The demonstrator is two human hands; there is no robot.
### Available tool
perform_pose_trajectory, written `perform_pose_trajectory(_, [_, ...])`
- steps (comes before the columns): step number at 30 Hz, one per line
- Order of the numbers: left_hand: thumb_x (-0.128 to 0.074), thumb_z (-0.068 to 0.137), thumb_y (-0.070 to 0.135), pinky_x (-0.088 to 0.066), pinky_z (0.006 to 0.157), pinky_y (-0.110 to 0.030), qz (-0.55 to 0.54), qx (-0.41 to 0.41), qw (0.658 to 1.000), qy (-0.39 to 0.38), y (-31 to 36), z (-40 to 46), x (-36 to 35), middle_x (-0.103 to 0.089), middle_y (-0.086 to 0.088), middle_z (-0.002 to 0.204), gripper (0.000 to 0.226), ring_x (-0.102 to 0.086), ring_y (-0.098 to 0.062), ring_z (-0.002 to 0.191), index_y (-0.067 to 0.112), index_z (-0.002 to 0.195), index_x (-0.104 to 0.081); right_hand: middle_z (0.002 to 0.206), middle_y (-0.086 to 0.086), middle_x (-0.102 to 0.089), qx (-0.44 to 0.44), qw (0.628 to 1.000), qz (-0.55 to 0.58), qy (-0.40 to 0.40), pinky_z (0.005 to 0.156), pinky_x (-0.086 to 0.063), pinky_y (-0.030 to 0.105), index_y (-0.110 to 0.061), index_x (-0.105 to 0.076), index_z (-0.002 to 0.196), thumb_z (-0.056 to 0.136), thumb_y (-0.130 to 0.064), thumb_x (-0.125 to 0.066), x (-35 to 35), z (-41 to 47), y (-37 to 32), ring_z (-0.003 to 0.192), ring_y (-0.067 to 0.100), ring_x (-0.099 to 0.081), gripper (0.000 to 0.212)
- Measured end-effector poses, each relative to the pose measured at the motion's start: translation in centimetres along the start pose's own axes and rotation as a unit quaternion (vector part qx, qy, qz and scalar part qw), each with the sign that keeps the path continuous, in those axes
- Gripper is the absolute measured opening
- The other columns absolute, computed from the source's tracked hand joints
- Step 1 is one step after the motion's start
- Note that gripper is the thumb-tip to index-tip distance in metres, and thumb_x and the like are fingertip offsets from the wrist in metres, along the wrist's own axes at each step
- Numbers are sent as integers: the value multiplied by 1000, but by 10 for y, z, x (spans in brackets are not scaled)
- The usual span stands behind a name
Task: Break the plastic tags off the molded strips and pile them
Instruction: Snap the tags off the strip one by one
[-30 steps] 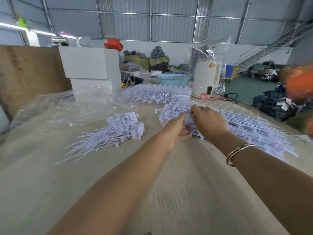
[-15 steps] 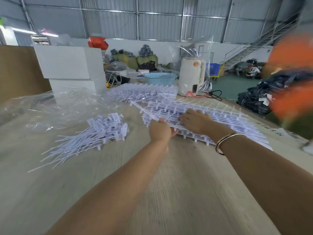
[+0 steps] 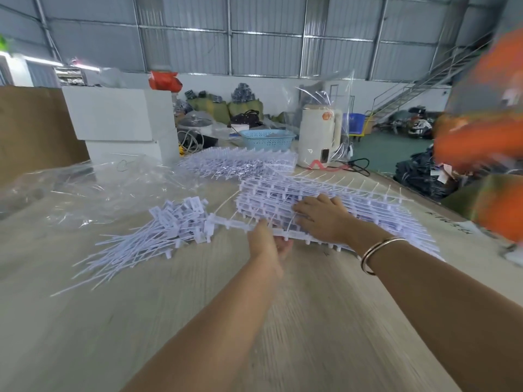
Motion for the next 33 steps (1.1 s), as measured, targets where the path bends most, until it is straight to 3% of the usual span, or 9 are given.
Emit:
perform_pose_trajectory(2, [-48, 98, 19, -57, 67, -39, -33, 39, 997, -62, -19, -9, -13, -63, -13, 92, 19, -64, -24, 78, 9, 113, -53, 147, -4, -33, -12, 999, 32, -15, 101, -20, 42, -28, -36, 141, 97, -39, -34, -6, 3, -1, 127, 24, -29, 45])
perform_pose_trajectory(4, [-41, 99, 11, -58, 59, -37, -11, 27, 995, -92, -21, -14, -21, -66, -15, 96, 28, -67, -25, 77, 9, 126, -48, 148, -1, -34, 11, 999, 44, -16, 104, -19, 41, -25, -38, 141, 99, -35, -34, -6, 2, 2, 130, 23, -28, 43])
perform_pose_trajectory(13, [-33, 96, -2, -54, 49, -25, 137, -130, 982, -31, 32, -16, -4, -59, -24, 116, 38, -66, -20, 69, 6, 132, -39, 147, -10, -39, 58, 988, 142, -13, 109, -15, 28, -38, -37, 141, 95, -54, -23, -3, -15, 19, 134, 12, -32, 50])
perform_pose_trajectory(16, [-34, 98, 2, -52, 47, -23, 145, -143, 979, -13, 44, -17, 5, -60, -26, 112, 32, -67, -26, 74, 3, 129, -39, 149, -12, -35, 59, 988, 141, -23, 104, -7, 18, -44, -32, 142, 94, -56, -22, -1, -14, 17, 136, 10, -28, 50])
perform_pose_trajectory(22, [-40, 100, 10, -55, 53, -24, 148, -146, 978, -20, 44, -25, 9, -64, -23, 102, 30, -68, -20, 68, -3, 127, -42, 150, -10, -34, 56, 986, 157, -12, 103, -9, 18, -44, -32, 142, 98, -52, -26, 5, -22, 13, 137, 11, -29, 45])
perform_pose_trajectory(27, [-52, 96, 21, -59, 62, -31, -42, 5, 995, -89, 4, -38, 1, -67, -8, 93, 16, -69, -19, 75, 14, 111, -56, 154, -9, -25, 84, 984, 156, -35, 114, -11, 25, -36, -28, 145, 101, -40, -31, 2, -25, 1, 140, 10, -22, 45])
perform_pose_trajectory(29, [-51, 97, 25, -59, 73, -39, -17, 26, 990, -138, -7, -45, -7, -73, -10, 89, 14, -72, -23, 77, 15, 102, -58, 154, -9, -23, 85, 982, 161, -45, 111, -11, 19, -34, -27, 146, 101, -33, -35, 1, -26, 0, 140, 8, -21, 45])
perform_pose_trajectory(31, [-46, 99, 23, -54, 87, -43, 32, -6, 991, -132, 1, -42, -7, -74, -10, 85, 19, -72, -21, 73, 11, 111, -55, 154, -11, -21, 68, 973, 211, -63, 106, -8, 13, -38, -24, 145, 101, -35, -35, 1, -28, 6, 139, 5, -19, 46])
perform_pose_trajectory(33, [-43, 100, 18, -57, 79, -36, 78, -52, 991, -92, 20, -38, 0, -72, -9, 79, 26, -70, -18, 60, 6, 122, -49, 154, -18, -16, 34, 953, 291, -78, 109, -4, 21, -49, -21, 143, 97, -52, -32, 1, -32, 14, 138, 1, -14, 47])
Point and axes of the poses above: each hand's wrist, its own z-axis towards the middle knuckle, its own x-axis out of the back of the hand, y = z × x, the point moved 8 cm from there along z, towards the middle knuckle
